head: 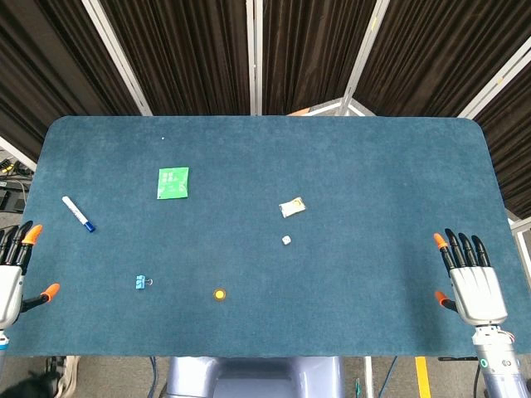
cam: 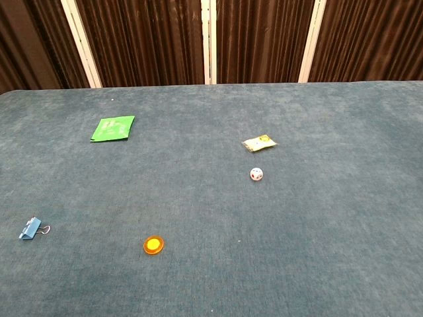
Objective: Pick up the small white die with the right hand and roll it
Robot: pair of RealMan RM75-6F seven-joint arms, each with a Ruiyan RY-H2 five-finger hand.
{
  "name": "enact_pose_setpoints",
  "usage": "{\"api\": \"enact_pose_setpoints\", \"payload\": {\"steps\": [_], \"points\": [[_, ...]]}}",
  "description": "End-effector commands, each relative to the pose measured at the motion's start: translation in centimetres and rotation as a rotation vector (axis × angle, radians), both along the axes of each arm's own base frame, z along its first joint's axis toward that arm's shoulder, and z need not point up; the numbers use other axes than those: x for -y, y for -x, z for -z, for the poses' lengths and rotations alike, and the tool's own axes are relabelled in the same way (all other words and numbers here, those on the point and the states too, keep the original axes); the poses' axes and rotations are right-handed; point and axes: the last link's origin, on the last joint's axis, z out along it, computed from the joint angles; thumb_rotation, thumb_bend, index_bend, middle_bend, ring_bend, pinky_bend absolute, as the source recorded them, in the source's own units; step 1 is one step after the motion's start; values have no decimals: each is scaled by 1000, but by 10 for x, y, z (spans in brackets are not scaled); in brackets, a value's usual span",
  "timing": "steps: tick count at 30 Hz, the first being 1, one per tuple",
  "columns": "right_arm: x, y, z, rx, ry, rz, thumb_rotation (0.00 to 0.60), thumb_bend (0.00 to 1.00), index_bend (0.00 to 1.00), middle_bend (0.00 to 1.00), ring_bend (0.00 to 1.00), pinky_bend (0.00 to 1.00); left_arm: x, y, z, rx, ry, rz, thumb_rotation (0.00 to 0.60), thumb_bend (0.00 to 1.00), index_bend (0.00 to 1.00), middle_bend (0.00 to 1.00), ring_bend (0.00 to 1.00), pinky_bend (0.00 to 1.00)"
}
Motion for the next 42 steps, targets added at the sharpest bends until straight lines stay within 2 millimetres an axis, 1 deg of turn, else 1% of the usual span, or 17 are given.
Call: {"api": "enact_pose_setpoints", "payload": {"steps": [1, 15, 19, 23, 27, 28, 29, 30, 32, 33, 35, 36, 37, 38, 42], "points": [[0, 0, 0, -1, -1, 2, 600, 0, 0, 0, 0, 0, 0, 0, 0, 0, 0, 2, 600, 0, 0, 0, 0, 0], [2, 0, 1, 3, -15, 1, 600, 0, 0, 0, 0, 0, -2, -2, 0, 0, 2, 2, 600, 0, 0, 0, 0, 0], [5, 0, 5, 6, -31, -1, 600, 0, 0, 0, 0, 0, -2, 0, -1, 3, -1, -4, 600, 0, 0, 0, 0, 0], [12, -7, 8, 34, -41, -39, 600, 0, 0, 0, 0, 0, -2, 1, -4, 7, -9, -5, 600, 0, 0, 0, 0, 0], [28, -20, 11, 72, -67, -116, 600, 0, 19, 0, 0, 0, -3, 1, -5, 10, -16, -4, 600, 0, 0, 0, 0, 0], [34, -26, 12, 80, -77, -141, 600, 0, 52, 0, 0, 0, -3, 0, -6, 11, -17, -3, 600, 0, 0, 0, 0, 0], [43, -33, 15, 94, -94, -174, 600, 0, 108, 0, 0, 0, -3, 0, -6, 13, -20, -1, 600, 0, 0, 0, 0, 0], [52, -43, 18, 114, -109, -217, 600, 0, 151, 2, 0, 0, -4, 0, -7, 14, -23, 0, 600, 0, 0, 0, 0, 0], [65, -56, 23, 137, -134, -274, 600, 0, 256, 28, 0, 0, -4, 0, -7, 19, -30, -1, 600, 0, 0, 0, 0, 0], [71, -61, 26, 142, -142, -299, 600, 0, 276, 41, 0, 0, -5, 0, -7, 23, -34, -3, 600, 0, 0, 0, 0, 0], [87, -80, 43, 155, -197, -347, 600, 0, 309, 72, 0, 0, -6, 2, -8, 28, -35, -11, 600, 0, 0, 0, 0, 0], [91, -85, 49, 164, -215, -351, 600, 0, 318, 79, 0, 0, -7, 3, -8, 29, -34, -12, 600, 0, 0, 0, 0, 0], [97, -97, 60, 185, -254, -360, 600, 1, 333, 88, 0, 0, -7, 4, -9, 33, -33, -17, 600, 0, 0, 0, 0, 0], [101, -103, 67, 193, -274, -360, 600, 3, 349, 100, 0, 0, -8, 4, -9, 37, -32, -19, 600, 0, 0, 0, 0, 0], [109, -119, 82, 211, -310, -363, 600, 28, 395, 143, 0, 0, -9, 6, -10, 46, -34, -25, 600, 0, 0, 0, 0, 0]]}}
